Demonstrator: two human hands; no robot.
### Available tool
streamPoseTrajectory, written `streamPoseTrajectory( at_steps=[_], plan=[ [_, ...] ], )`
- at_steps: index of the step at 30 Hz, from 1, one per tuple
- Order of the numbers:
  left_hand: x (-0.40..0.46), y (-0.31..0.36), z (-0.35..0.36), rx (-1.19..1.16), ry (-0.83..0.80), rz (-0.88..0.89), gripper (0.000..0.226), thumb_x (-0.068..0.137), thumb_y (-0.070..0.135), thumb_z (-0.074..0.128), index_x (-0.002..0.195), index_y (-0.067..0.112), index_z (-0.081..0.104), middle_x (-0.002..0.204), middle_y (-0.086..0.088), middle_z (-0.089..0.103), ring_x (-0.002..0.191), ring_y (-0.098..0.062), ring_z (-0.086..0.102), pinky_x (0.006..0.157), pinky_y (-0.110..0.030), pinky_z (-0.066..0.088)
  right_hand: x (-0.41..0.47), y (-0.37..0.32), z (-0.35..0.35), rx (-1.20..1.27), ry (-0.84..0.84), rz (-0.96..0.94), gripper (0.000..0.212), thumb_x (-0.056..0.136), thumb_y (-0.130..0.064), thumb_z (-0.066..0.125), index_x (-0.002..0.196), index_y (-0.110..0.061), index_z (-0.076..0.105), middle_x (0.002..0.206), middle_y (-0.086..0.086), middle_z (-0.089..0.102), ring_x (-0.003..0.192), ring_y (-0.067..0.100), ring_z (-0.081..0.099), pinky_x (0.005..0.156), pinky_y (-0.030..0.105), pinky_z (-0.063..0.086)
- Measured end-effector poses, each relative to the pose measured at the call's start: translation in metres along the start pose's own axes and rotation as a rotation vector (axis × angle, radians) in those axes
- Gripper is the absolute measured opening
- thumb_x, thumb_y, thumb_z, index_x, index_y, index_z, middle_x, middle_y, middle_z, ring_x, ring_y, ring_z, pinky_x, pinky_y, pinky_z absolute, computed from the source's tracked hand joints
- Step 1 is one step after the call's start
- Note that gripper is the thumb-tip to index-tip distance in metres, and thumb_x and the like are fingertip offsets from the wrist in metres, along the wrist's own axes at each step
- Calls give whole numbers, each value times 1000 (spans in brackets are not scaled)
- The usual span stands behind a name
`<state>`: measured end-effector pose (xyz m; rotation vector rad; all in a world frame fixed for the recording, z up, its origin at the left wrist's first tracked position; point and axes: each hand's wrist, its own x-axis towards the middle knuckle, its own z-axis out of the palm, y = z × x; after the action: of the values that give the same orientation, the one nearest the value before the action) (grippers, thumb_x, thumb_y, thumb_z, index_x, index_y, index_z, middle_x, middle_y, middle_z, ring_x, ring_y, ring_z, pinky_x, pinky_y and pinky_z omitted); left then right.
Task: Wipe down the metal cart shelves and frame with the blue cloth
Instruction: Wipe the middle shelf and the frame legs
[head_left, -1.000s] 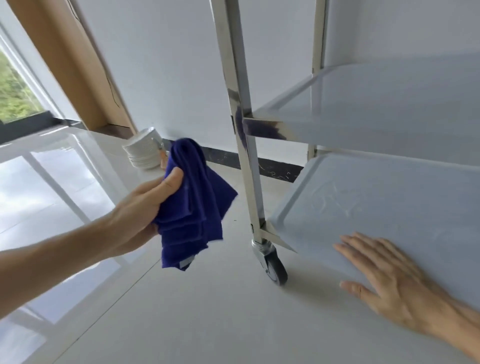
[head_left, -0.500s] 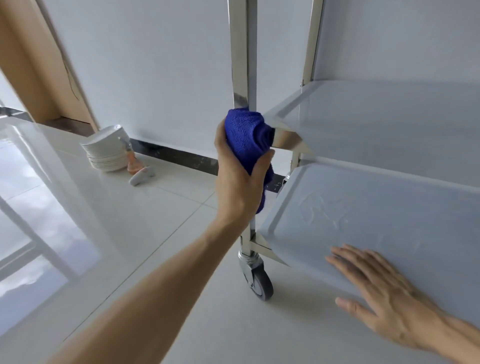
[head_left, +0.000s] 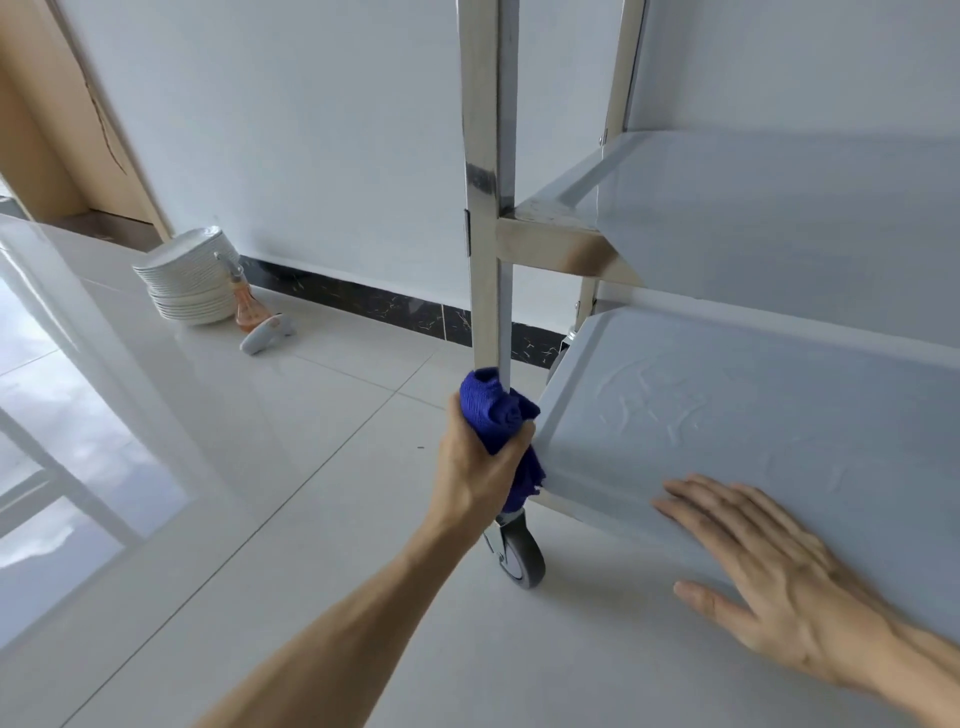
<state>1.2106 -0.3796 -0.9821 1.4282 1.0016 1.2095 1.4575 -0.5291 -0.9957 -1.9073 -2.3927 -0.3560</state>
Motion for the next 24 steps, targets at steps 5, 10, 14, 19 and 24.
streamPoseTrajectory(
  at_steps=[5, 10, 14, 19, 24],
  plan=[
    [41, 93, 9, 12, 247, 303, 46, 76, 23, 74, 113, 16, 46, 68, 21, 66, 52, -3, 63, 47, -16, 47, 0, 0, 0, 32, -14, 5, 70, 88, -57, 42, 142, -15, 53, 149, 2, 50, 138, 23, 46, 109, 42, 27],
    [37, 75, 16, 104, 315, 264, 48, 76, 29, 68, 116, 31, 42, 70, 23, 66, 49, -5, 64, 50, -25, 50, 1, -1, 2, 32, -9, -3, 70, 88, -57, 41, 142, -14, 53, 149, 3, 49, 138, 24, 46, 109, 43, 26],
    [1, -7, 12, 4, 100, -56, 37, 85, 9, 54, 116, 28, 48, 76, -5, 66, 44, -25, 57, 43, -31, 47, -1, 1, 4, 43, -47, 11, 70, 89, -59, 40, 146, -19, 49, 152, 0, 46, 141, 19, 42, 113, 41, 22],
    [-18, -34, 6, 24, 19, -129, 37, 101, 12, 50, 137, 15, 42, 112, -12, 63, 64, -22, 68, 59, -32, 58, -1, 3, 6, 75, -87, 32, 69, 90, -61, 39, 148, -23, 44, 154, -3, 42, 143, 18, 38, 114, 41, 20],
    [-48, -12, 4, 40, -54, -204, 53, 96, -1, 45, 131, 38, 38, 105, -1, 64, 85, -27, 65, 67, -32, 59, 2, 2, 5, 65, -157, 37, 74, 90, -64, 32, 154, -25, 33, 161, -4, 28, 149, 16, 25, 119, 37, 12]
  ],
)
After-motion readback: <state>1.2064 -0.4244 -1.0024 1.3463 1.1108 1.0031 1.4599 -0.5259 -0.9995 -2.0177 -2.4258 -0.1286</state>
